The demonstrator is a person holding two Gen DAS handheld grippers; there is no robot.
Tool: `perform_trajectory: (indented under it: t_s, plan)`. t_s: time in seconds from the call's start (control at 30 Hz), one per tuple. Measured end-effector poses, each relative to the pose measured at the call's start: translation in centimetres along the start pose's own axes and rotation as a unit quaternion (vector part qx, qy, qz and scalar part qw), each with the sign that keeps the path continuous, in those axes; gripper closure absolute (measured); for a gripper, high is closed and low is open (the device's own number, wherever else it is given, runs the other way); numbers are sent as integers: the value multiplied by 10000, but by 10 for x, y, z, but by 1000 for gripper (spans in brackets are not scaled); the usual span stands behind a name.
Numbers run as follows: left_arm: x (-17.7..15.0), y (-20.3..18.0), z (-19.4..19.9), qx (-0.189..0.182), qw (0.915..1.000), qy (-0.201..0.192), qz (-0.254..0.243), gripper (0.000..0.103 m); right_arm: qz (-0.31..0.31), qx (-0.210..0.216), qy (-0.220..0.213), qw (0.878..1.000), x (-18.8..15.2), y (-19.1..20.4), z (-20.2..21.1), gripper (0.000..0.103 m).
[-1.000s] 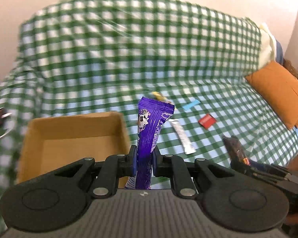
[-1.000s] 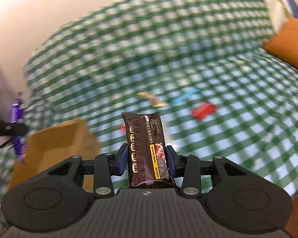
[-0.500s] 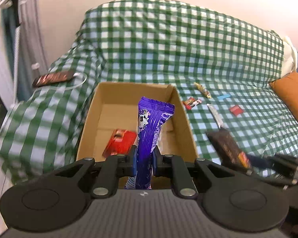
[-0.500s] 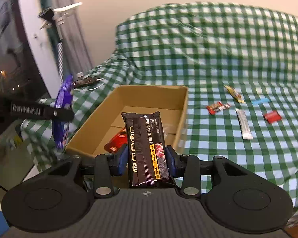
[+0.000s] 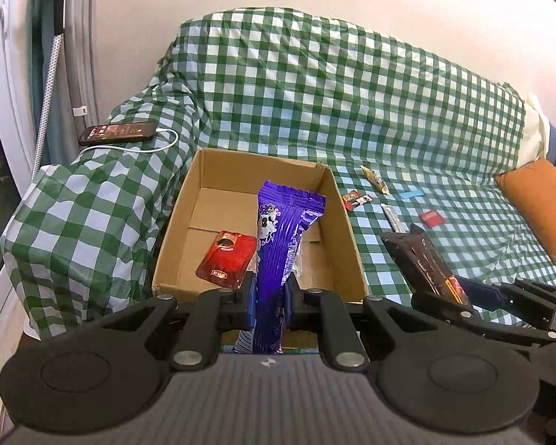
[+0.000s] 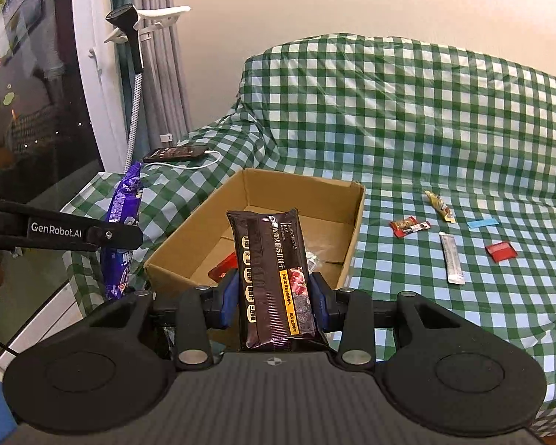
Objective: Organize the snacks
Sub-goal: 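Carry the purple bar and chocolate bar with both tools over the box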
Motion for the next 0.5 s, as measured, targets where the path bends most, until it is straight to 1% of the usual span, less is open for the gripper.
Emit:
perform_trajectory:
  t_s: [0.23,0.5]
  plan:
    - [-1,3,2,-52,10000,-53,32,87,98,-46,37,9999,-1,3,0,61]
    - [-1,4,-3,-58,10000,-1,48,87,151,-22,149,9998,0,3,-6,60]
Point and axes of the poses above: each gripper's, at about its wrist camera, not at the fingertips, and z roughly against the way its jaws point, y to its left, x to its top, the point moved 6 cm from there along -z, roughly the way its jaws point, and after that the axes turned 8 degrees about y, right-handed, at the moved point
